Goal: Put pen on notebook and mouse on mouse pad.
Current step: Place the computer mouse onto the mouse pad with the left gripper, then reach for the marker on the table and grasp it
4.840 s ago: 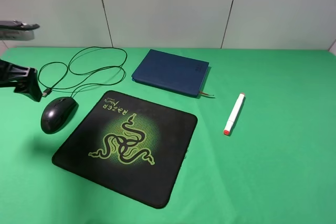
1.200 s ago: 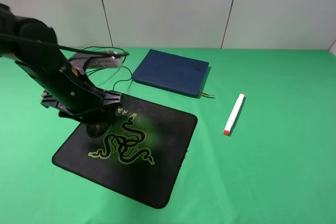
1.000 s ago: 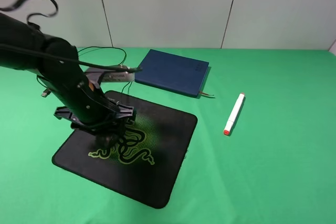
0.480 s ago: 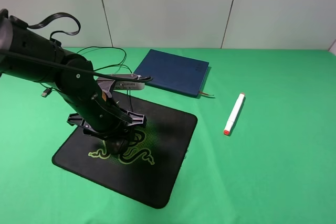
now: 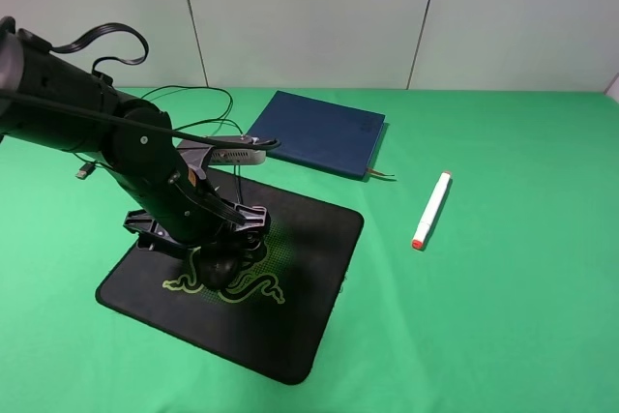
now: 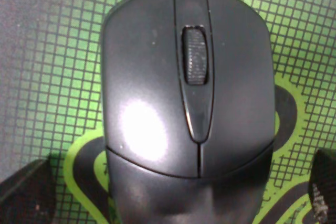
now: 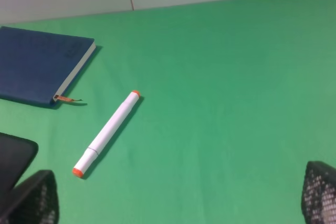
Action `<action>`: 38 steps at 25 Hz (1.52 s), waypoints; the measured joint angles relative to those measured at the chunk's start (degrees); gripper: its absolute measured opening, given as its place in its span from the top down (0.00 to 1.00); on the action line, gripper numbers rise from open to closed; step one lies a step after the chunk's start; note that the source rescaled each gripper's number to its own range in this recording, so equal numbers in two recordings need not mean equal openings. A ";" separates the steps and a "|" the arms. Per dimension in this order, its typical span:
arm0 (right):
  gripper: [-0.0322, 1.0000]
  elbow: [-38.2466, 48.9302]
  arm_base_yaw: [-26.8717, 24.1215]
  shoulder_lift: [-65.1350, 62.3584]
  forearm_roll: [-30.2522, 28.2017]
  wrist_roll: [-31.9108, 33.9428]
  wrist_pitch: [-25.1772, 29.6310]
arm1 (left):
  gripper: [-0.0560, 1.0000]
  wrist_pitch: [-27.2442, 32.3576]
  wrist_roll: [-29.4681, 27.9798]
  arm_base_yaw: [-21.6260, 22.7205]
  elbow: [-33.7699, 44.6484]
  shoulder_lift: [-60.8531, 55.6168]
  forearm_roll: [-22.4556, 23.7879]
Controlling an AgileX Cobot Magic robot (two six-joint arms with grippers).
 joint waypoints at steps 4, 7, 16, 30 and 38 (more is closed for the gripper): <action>0.00 0.00 0.00 0.00 0.00 0.00 0.00 | 0.01 0.12 0.00 0.00 0.00 0.00 0.00; 0.00 0.00 0.00 0.00 0.05 0.00 0.00 | 0.00 0.64 0.00 0.00 0.00 -0.38 0.00; 0.00 0.00 0.00 0.00 0.07 0.00 0.00 | 0.00 6.93 0.00 0.00 0.00 -10.29 2.69; 0.00 0.00 0.00 0.00 0.18 0.00 0.00 | 0.01 27.39 0.00 0.00 0.00 -42.11 14.44; 0.00 0.00 0.00 0.00 0.18 0.00 0.00 | 0.03 45.01 1.78 0.00 0.00 -61.29 16.65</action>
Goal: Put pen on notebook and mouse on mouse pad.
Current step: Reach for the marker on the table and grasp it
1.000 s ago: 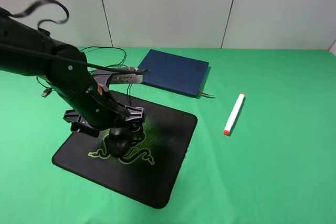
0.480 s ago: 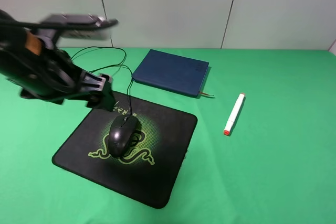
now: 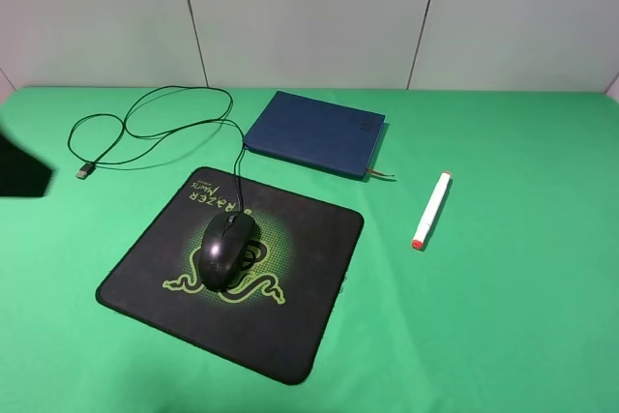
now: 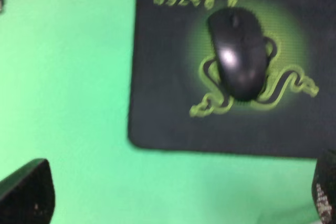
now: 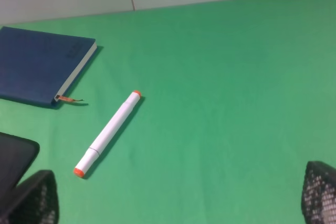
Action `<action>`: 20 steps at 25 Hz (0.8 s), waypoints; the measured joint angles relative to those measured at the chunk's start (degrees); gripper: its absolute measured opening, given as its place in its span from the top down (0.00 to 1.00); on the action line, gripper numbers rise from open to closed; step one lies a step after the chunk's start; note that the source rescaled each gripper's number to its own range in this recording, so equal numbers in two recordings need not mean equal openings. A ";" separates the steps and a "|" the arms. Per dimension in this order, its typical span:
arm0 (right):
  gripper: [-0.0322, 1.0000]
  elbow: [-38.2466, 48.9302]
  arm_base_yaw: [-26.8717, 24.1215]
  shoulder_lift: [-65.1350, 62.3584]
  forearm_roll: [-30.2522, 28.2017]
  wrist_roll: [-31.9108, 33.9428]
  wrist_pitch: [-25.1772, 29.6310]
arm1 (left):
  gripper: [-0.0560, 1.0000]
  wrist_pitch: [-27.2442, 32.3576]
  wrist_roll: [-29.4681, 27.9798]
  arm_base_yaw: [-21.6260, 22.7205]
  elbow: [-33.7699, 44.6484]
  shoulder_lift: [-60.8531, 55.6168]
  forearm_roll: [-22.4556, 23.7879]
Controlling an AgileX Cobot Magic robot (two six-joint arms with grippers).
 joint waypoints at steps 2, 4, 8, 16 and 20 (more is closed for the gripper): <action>0.00 0.00 0.00 0.00 0.00 0.00 0.00 | 0.03 5.18 0.21 0.00 0.00 -4.31 0.04; 0.00 0.00 0.00 0.00 0.00 0.00 0.00 | 0.03 6.00 1.15 0.00 0.10 -8.07 0.10; 0.00 0.00 0.00 0.00 0.00 0.00 0.00 | 0.04 6.00 4.43 0.00 2.05 -15.32 0.50; 0.00 0.00 0.00 0.00 0.00 0.00 0.00 | 0.04 6.00 6.46 4.78 11.02 -25.35 0.84; 0.00 0.00 0.00 0.00 0.00 0.00 0.00 | 0.04 4.22 7.46 12.40 15.75 -29.16 0.84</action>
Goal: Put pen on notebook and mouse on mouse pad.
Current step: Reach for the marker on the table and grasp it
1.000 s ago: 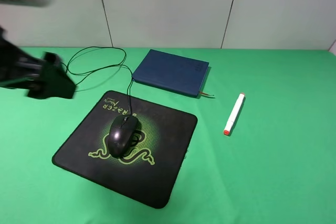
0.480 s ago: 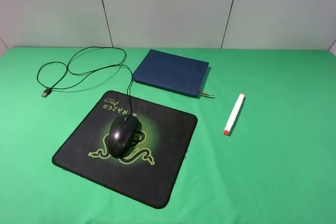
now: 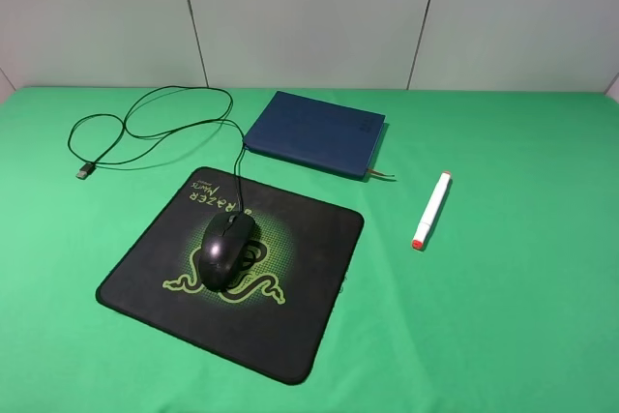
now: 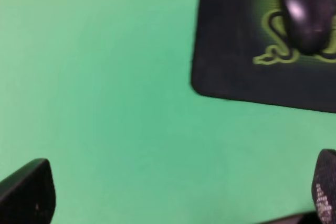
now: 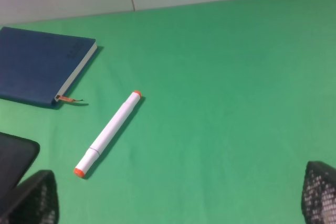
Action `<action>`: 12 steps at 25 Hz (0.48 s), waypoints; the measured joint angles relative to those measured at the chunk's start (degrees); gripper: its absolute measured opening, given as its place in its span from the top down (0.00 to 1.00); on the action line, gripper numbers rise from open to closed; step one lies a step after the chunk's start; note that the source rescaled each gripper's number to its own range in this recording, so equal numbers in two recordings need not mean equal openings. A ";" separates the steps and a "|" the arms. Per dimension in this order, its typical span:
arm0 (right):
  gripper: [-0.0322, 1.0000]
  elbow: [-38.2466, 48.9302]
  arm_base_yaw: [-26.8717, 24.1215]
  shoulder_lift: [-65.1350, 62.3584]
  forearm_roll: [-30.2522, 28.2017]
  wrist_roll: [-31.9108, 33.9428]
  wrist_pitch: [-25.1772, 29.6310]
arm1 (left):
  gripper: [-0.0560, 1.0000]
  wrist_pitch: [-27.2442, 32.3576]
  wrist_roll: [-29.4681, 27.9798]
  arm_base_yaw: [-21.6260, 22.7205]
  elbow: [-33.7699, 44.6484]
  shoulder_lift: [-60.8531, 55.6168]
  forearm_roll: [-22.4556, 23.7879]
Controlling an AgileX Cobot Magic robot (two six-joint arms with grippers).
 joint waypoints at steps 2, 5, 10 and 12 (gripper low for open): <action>0.00 0.00 0.00 0.00 0.02 0.00 0.00 | 0.04 -3.12 2.76 4.50 2.17 -1.37 -0.47; 0.00 0.00 0.00 0.00 0.15 0.00 0.00 | 0.04 -5.28 9.25 10.35 2.83 -2.36 -2.95; 0.00 0.00 0.00 0.00 0.22 0.00 0.00 | 0.04 -5.65 17.88 17.80 3.19 -2.79 -8.17; 0.00 0.00 0.00 0.00 0.22 0.00 0.00 | 0.04 -5.70 19.01 19.24 3.19 -2.82 -9.69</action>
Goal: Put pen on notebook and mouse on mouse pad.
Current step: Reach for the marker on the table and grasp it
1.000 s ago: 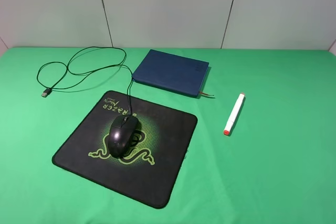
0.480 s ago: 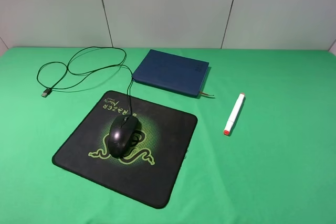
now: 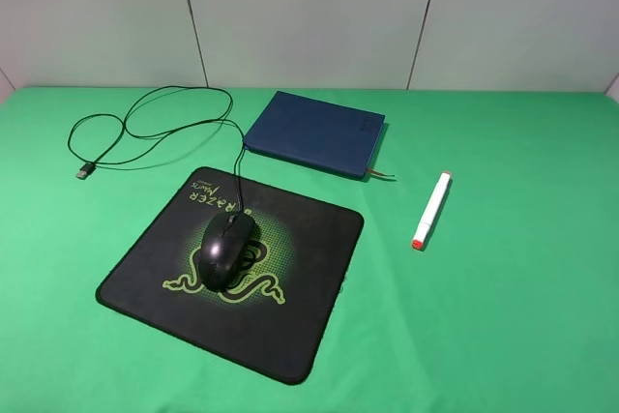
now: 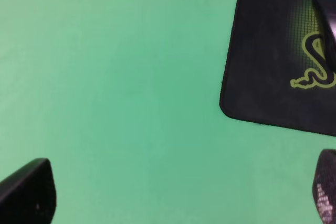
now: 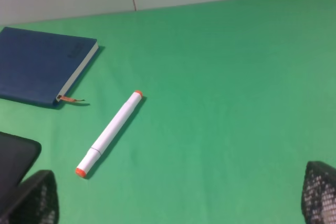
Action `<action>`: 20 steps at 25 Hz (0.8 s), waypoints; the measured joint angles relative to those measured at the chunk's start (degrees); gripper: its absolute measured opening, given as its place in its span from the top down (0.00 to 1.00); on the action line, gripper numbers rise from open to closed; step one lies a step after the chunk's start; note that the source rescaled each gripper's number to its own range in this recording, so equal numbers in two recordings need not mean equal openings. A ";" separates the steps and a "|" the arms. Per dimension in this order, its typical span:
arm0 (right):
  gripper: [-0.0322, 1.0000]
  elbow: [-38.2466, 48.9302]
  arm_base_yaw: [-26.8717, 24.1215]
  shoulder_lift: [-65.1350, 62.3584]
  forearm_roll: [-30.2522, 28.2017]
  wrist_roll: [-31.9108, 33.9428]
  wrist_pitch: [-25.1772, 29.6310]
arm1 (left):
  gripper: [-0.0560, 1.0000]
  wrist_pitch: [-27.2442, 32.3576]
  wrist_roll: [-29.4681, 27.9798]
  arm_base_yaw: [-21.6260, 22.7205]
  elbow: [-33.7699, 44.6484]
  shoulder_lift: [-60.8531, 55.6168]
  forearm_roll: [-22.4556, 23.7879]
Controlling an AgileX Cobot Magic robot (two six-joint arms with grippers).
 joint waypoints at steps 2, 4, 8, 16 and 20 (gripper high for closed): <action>0.00 0.00 0.00 0.00 0.02 0.00 0.00 | 0.04 0.00 0.31 0.44 0.00 -0.14 -0.52; 0.00 0.00 0.00 0.00 0.02 0.00 0.00 | 0.04 -0.08 0.31 0.61 0.00 -0.96 -0.75; 0.00 0.00 0.00 0.00 0.02 0.00 0.00 | 0.04 -0.19 0.27 0.61 0.00 -7.00 -0.75; 0.00 0.00 0.00 0.00 0.15 0.00 0.00 | 0.04 -0.07 0.27 0.78 0.00 -11.15 -0.70; 0.00 0.00 0.00 0.00 0.21 0.00 0.00 | 0.04 -0.02 0.27 0.78 0.00 -11.15 -0.64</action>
